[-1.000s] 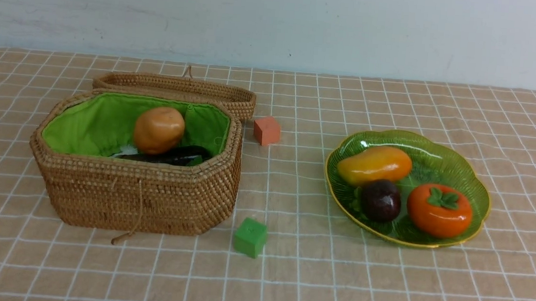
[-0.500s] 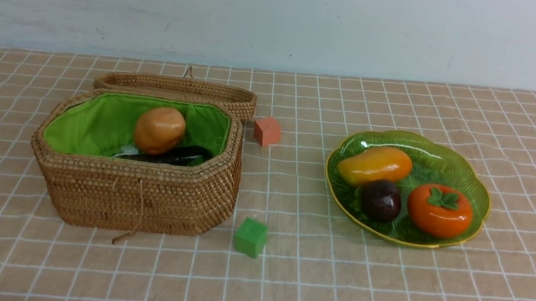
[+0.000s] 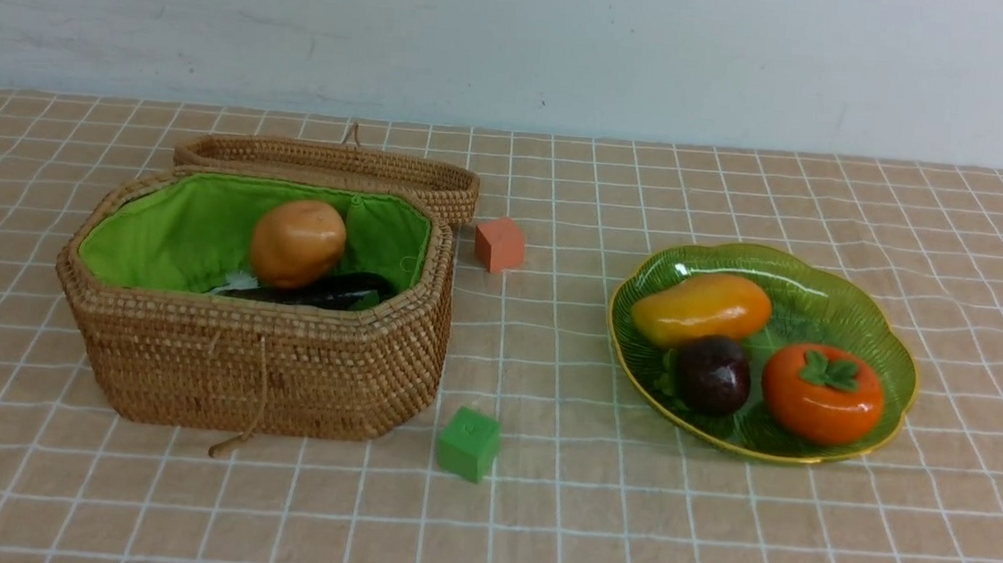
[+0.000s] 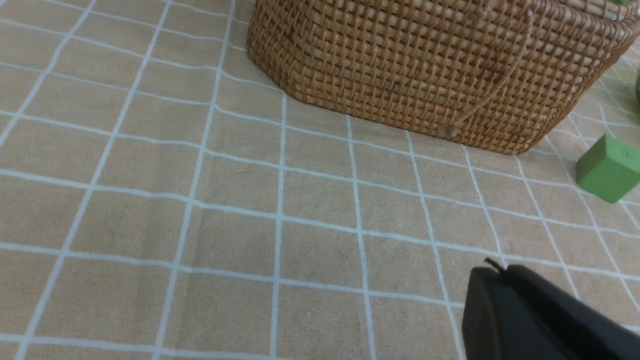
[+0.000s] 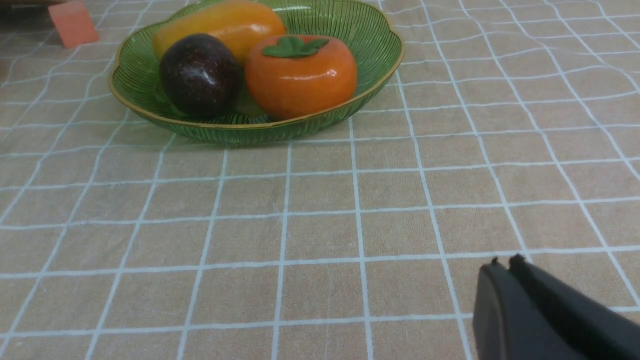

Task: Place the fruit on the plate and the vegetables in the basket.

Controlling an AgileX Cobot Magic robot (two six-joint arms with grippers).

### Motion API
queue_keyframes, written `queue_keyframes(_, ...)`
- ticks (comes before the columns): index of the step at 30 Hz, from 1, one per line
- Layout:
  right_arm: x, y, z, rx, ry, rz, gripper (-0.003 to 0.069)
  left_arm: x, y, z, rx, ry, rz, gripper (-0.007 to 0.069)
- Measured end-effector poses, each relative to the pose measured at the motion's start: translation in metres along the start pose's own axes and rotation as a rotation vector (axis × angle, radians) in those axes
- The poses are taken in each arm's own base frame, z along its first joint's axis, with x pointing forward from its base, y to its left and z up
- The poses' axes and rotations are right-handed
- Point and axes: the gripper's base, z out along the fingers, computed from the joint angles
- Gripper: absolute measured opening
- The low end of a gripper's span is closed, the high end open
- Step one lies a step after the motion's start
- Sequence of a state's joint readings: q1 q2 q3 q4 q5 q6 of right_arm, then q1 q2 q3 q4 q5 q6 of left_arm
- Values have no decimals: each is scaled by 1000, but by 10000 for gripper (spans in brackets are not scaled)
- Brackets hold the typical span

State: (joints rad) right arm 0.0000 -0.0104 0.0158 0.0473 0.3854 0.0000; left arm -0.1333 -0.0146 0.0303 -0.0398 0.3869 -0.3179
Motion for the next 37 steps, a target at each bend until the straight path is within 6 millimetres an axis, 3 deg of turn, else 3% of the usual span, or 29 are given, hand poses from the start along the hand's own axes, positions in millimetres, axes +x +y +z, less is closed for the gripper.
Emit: queue_keyframes(37,0,0,0,0,0,6,51,0,0,0,0,0,-1,-2)
